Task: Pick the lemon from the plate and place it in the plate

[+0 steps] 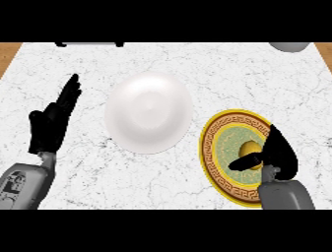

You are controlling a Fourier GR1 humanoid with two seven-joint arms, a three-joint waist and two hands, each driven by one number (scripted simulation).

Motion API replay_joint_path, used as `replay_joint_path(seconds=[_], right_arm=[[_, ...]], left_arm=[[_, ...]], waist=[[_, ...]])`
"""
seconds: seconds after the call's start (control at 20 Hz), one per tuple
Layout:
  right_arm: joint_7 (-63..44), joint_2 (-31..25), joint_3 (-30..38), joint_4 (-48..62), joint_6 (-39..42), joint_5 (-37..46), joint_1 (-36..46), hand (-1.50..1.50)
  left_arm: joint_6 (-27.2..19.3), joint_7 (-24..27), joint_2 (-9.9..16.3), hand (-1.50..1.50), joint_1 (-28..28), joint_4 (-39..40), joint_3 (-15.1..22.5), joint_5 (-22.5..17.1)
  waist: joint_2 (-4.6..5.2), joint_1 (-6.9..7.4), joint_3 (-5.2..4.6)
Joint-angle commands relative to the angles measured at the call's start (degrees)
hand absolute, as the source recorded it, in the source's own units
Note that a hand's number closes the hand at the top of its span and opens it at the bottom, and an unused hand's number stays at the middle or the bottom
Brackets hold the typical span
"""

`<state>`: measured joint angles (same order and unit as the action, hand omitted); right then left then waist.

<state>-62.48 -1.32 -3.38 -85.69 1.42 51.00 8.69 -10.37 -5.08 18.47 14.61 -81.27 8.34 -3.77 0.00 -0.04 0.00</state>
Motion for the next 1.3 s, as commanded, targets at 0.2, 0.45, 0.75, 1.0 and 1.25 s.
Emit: replay_joint_path(seconds=[0.2, 0.45, 0.75, 1.0, 1.25], right_arm=[[-2.29, 1.28, -2.68, 0.01, -5.01, 4.27, -3.61, 1.5], [-1.25, 0.26, 0.97, 3.53, -2.68, 6.08, 1.39, 1.5], [-2.99, 1.22, -5.83, -3.5, -6.52, 10.8, -7.3, 1.5], [-15.34, 1.27, -29.3, -8.9, -14.03, 17.81, -20.16, 1.5], [-18.06, 1.28, -36.35, -17.81, -15.34, 37.06, -23.9, 1.5]], left_arm=[[2.22, -0.56, -1.73, 0.0, 2.11, 1.77, -3.05, 1.65], [4.89, -0.38, -2.36, 0.0, 0.92, 1.19, -3.66, 3.02], [1.71, -2.6, -5.39, 0.0, -0.73, -2.17, -2.79, 5.83], [5.4, -0.68, -1.91, 0.0, -1.48, -0.13, -5.56, 2.68], [3.9, -2.15, -3.19, 0.0, -1.52, -1.46, -4.14, 4.23]], waist=[[-0.01, -0.14, 0.0], [0.02, 0.02, 0.0], [-0.1, -0.18, 0.0], [-0.6, -0.33, -0.1], [-0.89, -1.28, -0.17]])
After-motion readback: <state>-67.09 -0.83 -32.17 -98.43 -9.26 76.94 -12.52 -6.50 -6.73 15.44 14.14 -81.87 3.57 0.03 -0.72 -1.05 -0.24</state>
